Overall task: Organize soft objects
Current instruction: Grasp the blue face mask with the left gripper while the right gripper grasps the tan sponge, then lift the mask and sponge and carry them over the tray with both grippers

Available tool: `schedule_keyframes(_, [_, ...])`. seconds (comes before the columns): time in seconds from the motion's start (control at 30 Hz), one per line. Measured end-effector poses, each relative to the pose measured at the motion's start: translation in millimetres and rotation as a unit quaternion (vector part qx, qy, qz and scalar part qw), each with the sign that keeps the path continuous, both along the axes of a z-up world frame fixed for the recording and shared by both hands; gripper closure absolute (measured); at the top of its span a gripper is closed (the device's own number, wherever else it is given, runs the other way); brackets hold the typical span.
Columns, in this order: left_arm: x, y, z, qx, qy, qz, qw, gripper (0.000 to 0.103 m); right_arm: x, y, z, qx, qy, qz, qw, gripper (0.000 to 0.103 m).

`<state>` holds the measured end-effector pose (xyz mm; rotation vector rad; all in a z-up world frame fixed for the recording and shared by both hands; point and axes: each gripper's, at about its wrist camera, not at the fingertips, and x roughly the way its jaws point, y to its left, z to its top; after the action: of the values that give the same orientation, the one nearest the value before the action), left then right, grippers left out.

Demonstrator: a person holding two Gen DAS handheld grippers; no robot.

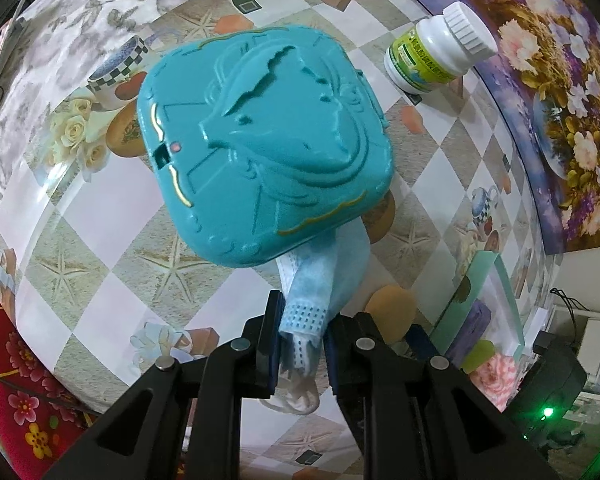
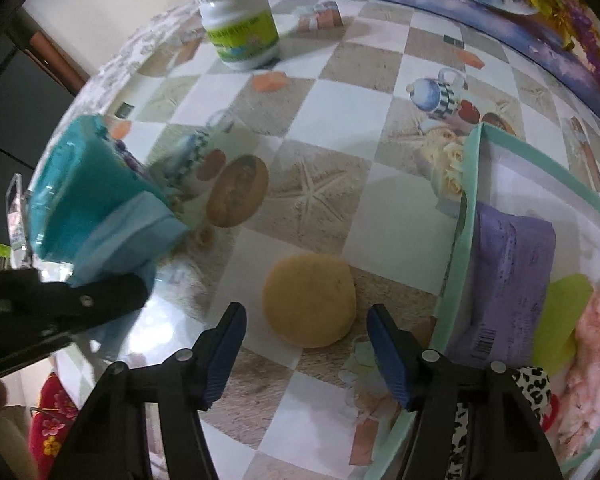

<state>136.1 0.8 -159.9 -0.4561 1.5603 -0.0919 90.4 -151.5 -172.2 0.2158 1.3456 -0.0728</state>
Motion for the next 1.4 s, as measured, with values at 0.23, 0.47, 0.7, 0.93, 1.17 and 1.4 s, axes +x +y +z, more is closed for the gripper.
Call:
schedule_keyframes(0.23, [6.3,-5.0,-4.0,-0.001,0.006,0.002,1.0000,0.084,3.5,12.0,-2.5,-0.041,0.003,0.024,0.999,0.038])
schedule_keyframes(0.47, [7.8,-5.4,-4.2,-0.003,0.007,0.001,1.0000,0.084,6.0,5.3,0.5,-0.040,-0.003,0.010,0.999,0.051])
schedule_keyframes(0.7, [12.5,-9.5,-4.5,-0.004,0.008,0.001,1.0000,0.084,5.4,7.2,-2.2,-0.041,-0.002,0.012,0.999,0.051])
schedule_keyframes(0.93, [11.1,-14.8,0.1,-0.010,0.000,-0.006,0.9999,0.084,3.0,-7.0,18.0,0.001,-0.025,-0.019,1.000,0.051])
schedule_keyframes(1.17, [8.3,-15.8,11.6,-0.025,-0.013,-0.013,0.9995,0.084,-5.1,-22.7,55.3,-0.001,-0.072,-0.045,0.996,0.051])
schedule_keyframes(1.4, [1.5,-17.8,39.5,-0.037,-0.053,-0.040,0.9971,0.084,-19.3,-36.8,100.0,-0.020,-0.129,-0.080,0.988,0.051])
